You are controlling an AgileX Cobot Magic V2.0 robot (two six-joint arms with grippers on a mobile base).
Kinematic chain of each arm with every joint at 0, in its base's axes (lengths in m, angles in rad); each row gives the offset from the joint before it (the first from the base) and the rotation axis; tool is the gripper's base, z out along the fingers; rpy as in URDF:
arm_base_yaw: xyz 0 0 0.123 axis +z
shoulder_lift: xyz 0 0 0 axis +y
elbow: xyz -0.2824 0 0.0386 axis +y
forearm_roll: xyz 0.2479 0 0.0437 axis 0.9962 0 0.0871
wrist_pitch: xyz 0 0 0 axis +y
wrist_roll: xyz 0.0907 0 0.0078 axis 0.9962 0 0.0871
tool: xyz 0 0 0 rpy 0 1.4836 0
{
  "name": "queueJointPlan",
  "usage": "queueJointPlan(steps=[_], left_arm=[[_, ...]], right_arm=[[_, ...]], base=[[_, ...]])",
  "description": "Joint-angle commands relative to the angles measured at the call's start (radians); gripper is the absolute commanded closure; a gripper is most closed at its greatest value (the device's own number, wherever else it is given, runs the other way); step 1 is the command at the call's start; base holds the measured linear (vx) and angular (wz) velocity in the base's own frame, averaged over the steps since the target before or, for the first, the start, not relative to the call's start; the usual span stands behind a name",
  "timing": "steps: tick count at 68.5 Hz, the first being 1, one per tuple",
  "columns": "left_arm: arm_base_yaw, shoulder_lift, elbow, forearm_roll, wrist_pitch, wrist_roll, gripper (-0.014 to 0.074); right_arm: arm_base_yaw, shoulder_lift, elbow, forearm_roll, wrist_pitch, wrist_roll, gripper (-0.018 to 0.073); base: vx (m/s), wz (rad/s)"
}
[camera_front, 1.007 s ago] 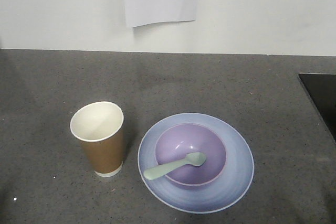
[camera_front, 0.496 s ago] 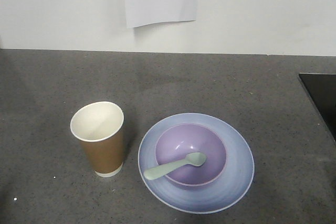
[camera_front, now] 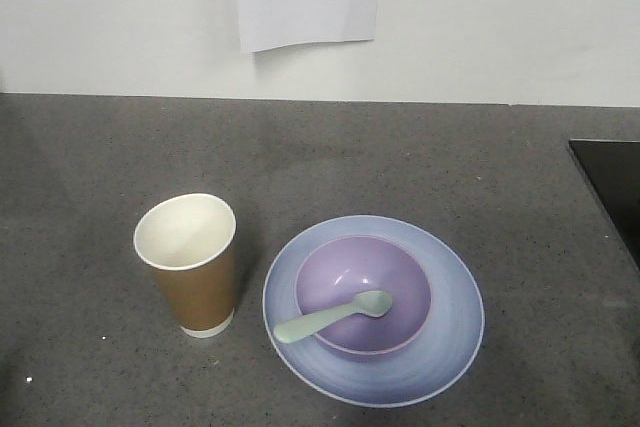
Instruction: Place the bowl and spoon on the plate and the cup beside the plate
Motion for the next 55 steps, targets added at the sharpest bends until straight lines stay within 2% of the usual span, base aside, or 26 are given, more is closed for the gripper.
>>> queueJointPlan(steps=[1,55], left_arm=[[0.001,-0.015,-0.007,-0.008,-0.079,-0.002,0.0603],[0.001,-0.015,-0.007,-0.008,-0.079,-0.002,0.0603]], right_arm=[[-0.005,-0.011,0.003,-0.017,-0.081,0.014,0.0562],[-0.005,-0.011,0.003,-0.018,-0.081,0.014,0.0562]], base=[[0.0,0.0],[0.0,0.0]])
